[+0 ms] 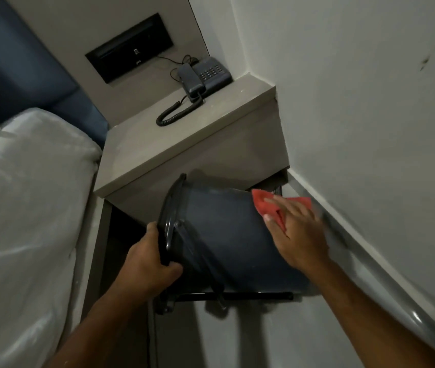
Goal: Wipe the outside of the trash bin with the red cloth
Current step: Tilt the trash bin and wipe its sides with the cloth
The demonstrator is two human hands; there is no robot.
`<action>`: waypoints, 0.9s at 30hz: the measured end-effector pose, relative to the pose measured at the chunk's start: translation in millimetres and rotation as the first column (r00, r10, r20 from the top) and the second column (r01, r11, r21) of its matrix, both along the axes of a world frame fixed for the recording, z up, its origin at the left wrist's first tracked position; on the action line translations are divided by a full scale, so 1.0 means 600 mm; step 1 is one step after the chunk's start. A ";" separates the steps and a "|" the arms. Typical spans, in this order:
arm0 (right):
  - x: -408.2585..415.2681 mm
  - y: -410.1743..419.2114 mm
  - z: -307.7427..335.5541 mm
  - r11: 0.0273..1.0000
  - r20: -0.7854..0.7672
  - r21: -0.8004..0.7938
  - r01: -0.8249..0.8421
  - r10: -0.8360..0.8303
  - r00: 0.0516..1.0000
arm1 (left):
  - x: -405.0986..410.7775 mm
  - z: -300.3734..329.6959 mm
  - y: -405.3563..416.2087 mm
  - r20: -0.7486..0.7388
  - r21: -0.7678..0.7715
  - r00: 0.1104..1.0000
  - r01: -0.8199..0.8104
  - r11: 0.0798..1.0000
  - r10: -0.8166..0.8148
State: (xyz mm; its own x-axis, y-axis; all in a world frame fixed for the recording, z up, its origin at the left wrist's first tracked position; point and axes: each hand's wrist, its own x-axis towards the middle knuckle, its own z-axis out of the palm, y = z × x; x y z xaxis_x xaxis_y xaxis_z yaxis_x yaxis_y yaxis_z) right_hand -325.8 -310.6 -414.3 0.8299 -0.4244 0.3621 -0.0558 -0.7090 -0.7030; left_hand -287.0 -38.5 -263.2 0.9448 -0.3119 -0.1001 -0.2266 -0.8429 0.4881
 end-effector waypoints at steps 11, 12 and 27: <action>0.088 0.016 0.158 0.939 0.022 0.337 0.068 -0.080 0.997 | -0.022 0.024 -0.111 0.252 0.079 0.910 0.319 0.944 -0.329; 0.085 0.025 0.166 0.954 0.104 0.298 0.014 -0.047 0.994 | -0.025 0.023 -0.110 0.250 0.090 0.911 0.316 0.945 -0.328; -0.084 0.026 -0.028 0.970 0.084 -0.138 0.200 -0.190 0.978 | -0.016 0.038 -0.119 0.316 0.316 0.907 0.176 0.932 -0.278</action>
State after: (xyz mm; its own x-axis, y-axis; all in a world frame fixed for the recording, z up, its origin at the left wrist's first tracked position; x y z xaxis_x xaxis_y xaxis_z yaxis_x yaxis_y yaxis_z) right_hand -376.4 -294.8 -431.3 0.7070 -0.5144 0.4854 -0.1582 -0.7840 -0.6003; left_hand -296.9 -109.9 -240.4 0.8403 -0.5307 0.1105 -0.5406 -0.8354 0.0988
